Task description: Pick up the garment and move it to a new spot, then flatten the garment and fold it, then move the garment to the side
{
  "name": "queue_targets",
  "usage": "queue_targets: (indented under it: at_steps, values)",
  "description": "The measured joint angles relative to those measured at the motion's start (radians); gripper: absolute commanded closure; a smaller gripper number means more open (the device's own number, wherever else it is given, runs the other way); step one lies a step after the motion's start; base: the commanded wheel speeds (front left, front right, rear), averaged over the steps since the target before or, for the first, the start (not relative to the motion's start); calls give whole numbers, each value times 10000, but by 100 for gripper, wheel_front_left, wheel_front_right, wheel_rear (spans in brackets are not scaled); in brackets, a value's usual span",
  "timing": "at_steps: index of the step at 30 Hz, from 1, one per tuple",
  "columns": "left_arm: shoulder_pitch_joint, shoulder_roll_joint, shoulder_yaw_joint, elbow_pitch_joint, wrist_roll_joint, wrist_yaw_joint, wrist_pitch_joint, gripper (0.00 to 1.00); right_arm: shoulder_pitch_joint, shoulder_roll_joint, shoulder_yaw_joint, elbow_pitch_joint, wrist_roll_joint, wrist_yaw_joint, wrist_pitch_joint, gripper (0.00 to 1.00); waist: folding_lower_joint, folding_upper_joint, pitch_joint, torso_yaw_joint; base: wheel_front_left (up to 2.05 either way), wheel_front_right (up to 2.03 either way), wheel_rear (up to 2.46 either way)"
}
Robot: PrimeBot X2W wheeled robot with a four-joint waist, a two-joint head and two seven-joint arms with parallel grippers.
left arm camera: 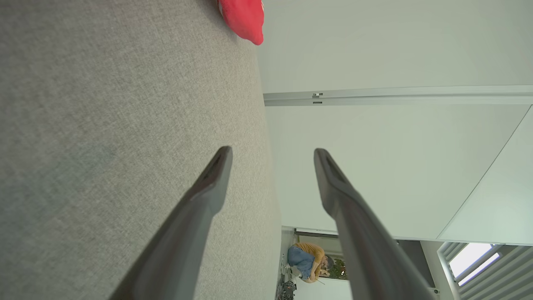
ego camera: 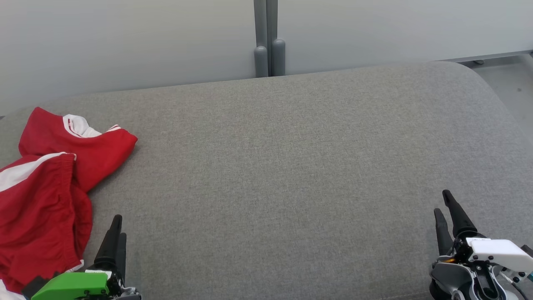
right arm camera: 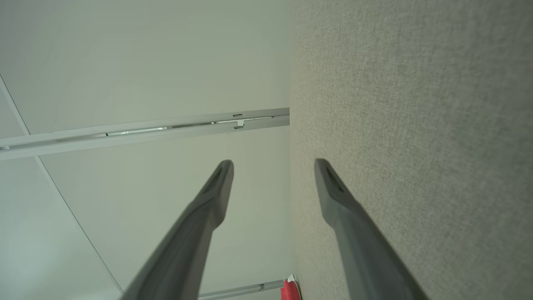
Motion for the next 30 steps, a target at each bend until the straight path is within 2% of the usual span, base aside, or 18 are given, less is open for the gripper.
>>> queue_targets:
  at_steps: [8,13,30]
  values:
    - [-19,40,-222,-205,736,13,-222,0,-20,-56,253,-138,-815,-90,-267,0,0,0,-14,6,0,0,0]
    - [-38,90,-257,-474,1467,221,-428,0,-70,-127,347,-395,-1641,-190,-430,0,0,0,-24,6,0,0,0]
    - [-81,481,-863,-1212,4916,765,-986,0,-232,-357,1421,-968,-4759,-732,-1014,0,0,0,-59,13,0,0,0]
